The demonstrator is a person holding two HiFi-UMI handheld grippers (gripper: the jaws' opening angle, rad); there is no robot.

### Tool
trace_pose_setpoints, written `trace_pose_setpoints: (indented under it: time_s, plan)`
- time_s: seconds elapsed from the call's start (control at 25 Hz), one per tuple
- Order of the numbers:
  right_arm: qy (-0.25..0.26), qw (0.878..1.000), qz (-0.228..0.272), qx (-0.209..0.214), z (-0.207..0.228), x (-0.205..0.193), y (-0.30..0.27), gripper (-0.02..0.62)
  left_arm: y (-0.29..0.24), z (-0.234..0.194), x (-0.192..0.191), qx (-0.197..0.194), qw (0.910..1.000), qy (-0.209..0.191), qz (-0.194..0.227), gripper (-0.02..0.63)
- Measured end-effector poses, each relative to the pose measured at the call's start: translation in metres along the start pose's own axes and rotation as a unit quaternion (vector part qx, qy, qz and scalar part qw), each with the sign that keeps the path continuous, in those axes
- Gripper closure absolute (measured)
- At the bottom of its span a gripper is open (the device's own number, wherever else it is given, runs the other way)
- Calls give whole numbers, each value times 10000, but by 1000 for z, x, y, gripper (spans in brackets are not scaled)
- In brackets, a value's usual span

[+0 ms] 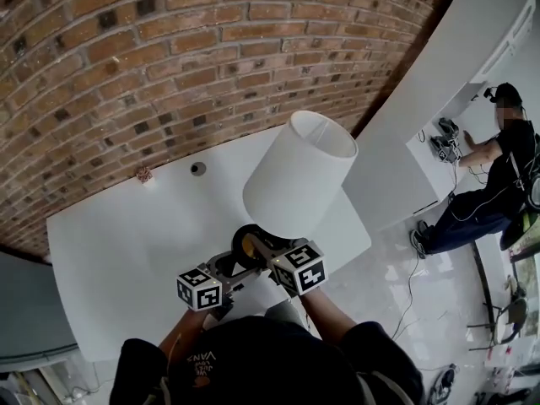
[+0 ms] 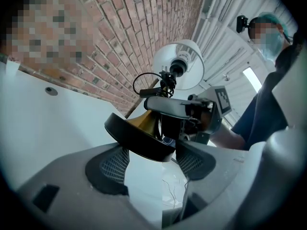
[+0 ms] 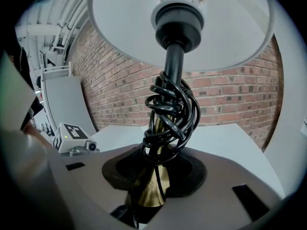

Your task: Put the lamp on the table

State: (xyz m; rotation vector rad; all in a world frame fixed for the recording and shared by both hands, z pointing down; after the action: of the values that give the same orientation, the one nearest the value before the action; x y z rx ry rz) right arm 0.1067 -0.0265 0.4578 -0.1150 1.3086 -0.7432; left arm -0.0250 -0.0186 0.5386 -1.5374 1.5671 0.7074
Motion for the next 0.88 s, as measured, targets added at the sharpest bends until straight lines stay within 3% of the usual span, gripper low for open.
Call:
trace_pose_setpoints:
  time_s: [0.4,0.88]
  plan:
    - [374,9959,-264,780,22,22,-40,474,-8,-20,13,894,9952,126,383,307]
    - [1270,9823,-141,1368,58,90,-65,476,-47,-46,69,1734,9816,19,800,308]
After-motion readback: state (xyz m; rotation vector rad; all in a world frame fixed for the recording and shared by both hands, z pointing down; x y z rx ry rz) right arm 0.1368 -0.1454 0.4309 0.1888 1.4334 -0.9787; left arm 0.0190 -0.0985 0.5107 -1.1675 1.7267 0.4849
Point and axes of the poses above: the fingertips, and each gripper's own axes: y backward along the fingers, z to its right, x out of its top, the point moved 8 cm from there along y, backward along the fingers, and after that the axes turned 8 degrees about -y, right-handed, at the moved point
